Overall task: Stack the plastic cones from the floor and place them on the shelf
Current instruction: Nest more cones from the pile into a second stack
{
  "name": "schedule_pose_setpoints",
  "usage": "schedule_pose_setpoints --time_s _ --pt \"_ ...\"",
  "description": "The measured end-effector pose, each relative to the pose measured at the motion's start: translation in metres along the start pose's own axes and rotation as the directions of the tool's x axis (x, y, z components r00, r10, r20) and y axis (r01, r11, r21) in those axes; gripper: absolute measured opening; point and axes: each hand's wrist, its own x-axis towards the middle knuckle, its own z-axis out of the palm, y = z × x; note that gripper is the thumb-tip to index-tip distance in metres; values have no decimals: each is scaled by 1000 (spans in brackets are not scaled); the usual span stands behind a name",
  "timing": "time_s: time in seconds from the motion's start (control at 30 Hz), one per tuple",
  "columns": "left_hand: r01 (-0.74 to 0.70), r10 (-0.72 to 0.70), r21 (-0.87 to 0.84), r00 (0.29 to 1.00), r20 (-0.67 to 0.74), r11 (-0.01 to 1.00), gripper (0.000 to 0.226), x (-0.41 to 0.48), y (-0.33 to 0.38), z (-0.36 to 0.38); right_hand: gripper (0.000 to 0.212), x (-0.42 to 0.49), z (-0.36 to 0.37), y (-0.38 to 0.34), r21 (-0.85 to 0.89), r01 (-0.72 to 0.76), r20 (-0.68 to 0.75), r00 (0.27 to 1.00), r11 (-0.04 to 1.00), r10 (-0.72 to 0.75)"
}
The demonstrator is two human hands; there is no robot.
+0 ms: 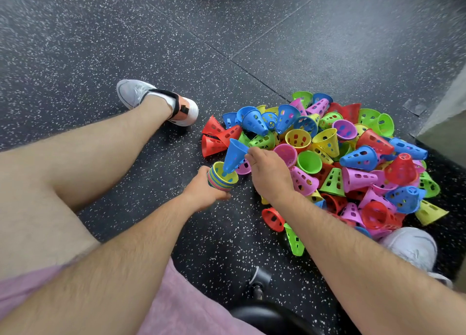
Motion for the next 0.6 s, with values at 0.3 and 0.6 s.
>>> schedule_pose_setpoints --time_s 0.3,0.6 --pt "12 -24 -98 993 -118 995 71 11 -1 -7 39 -2 27 -9 22 186 245 952 982 -185" --pt "56 -83 -164 983 -162 985 66 29 -7 -16 47 40 53 -7 -176 108 261 963 978 -59"
